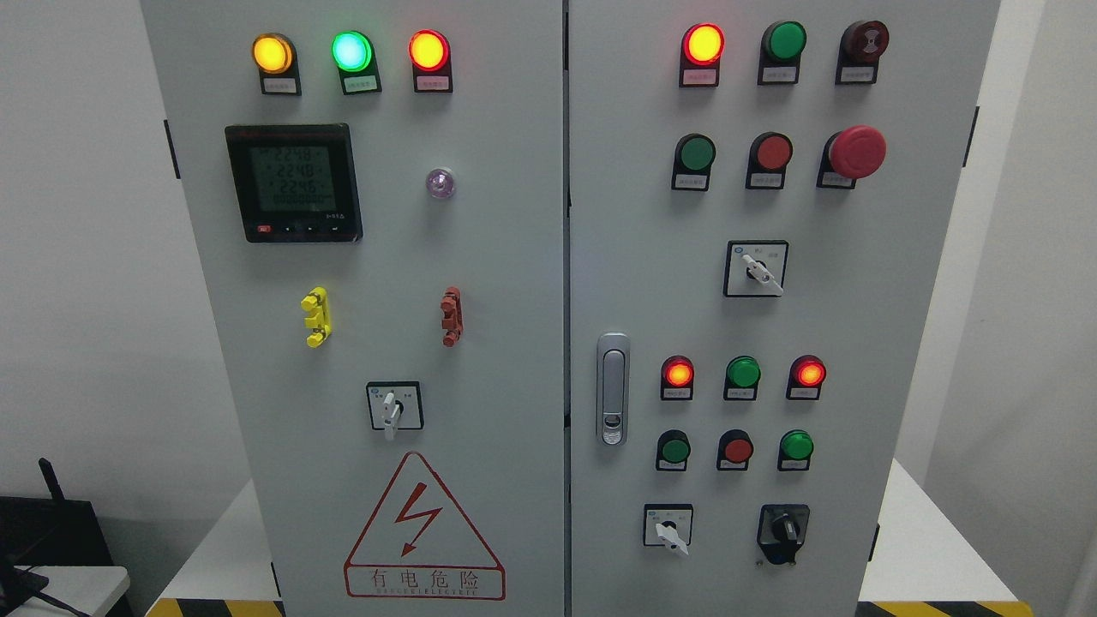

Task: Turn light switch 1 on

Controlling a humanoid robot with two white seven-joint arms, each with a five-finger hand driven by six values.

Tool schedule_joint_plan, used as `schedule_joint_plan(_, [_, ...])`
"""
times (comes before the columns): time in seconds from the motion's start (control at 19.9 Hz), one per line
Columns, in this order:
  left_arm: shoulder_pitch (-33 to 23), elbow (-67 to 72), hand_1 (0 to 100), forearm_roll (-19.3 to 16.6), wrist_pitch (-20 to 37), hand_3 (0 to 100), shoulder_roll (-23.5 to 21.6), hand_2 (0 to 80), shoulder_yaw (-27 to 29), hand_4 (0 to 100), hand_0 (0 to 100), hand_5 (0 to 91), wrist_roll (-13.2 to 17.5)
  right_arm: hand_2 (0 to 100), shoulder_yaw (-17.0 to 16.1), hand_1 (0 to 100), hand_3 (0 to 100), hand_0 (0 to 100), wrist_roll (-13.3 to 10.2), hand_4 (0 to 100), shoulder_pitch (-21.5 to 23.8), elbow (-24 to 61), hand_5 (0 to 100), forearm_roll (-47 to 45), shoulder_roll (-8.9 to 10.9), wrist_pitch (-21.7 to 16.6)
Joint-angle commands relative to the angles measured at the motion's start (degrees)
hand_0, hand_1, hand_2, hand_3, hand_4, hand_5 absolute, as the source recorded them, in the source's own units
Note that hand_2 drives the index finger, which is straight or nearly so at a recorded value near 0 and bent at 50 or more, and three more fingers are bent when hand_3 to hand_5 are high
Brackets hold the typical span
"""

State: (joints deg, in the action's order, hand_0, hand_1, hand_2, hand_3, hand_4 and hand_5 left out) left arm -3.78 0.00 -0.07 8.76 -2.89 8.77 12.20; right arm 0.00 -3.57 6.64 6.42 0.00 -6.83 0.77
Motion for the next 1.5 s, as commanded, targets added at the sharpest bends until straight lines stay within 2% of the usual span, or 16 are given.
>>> schedule_joint_plan(0.0, [0.5,0.2,0,-1.0,-0.1,0,0.0,0.0,0.1,0,44,1.6,-0.3,0,1.0,39,0,12,0.0,0,0.0,0.0,0,-1.4,-0.02,-0.1])
schedule_joint_plan(0.55, [0.4,-1.1,0,-1.0,-0.2,0,0.2,0.0,0.2,0,44,0.5,-1.0,0,1.0,39,0,12,0.0,0,-0.1,0.0,0,-1.4,-0.02,0.0])
schedule_joint_plan(0.85, [-4.5,-11.9,0,-1.2,-0.3,0,-0.9,0.0,0.5,0,44,0.0,-2.4,0,1.0,39,0,12,0.0,0,0.0,0.0,0,-1.4,-0.02,-0.1])
schedule_joint_plan(0.95, [-6.6,-16.5,0,-1.5,-0.1,0,-1.8,0.0,4.0,0,44,0.0,-2.6,0,1.0,39,0,12,0.0,0,0.0,0.0,0,-1.4,-0.02,0.0])
schedule_joint_plan(1.05, [-7.6,-21.2,0,-1.9,0.0,0,-1.6,0.0,11.1,1,44,0.0,-2.5,0,1.0,39,0,12,0.0,0,0.0,0.0,0,-1.4,-0.02,0.0])
schedule_joint_plan(1.1, [-8.0,-23.0,0,-1.9,0.2,0,-1.4,0.0,13.5,10,44,0.2,-2.0,0,1.0,39,0,12,0.0,0,0.0,0.0,0,-1.4,-0.02,0.0])
schedule_joint_plan(1.15, [-8.7,-25.0,0,-1.9,0.5,12,-1.2,0.0,14.6,18,45,1.8,-1.8,0,1.0,39,0,12,0.0,0,0.0,0.0,0,-1.4,-0.02,0.0])
schedule_joint_plan(1.3, [-12.4,-34.1,0,-2.0,3.5,19,-1.4,0.0,16.9,26,45,4.7,-2.4,0,1.0,39,0,12,0.0,0,-0.1,0.0,0,-1.4,-0.02,-0.1])
schedule_joint_plan(1.45, [-13.2,-41.5,0,-2.3,5.5,22,-0.8,0.0,23.6,32,46,5.8,-2.5,0,1.0,39,0,12,0.0,0,0.0,0.0,0,-1.4,-0.02,-0.1])
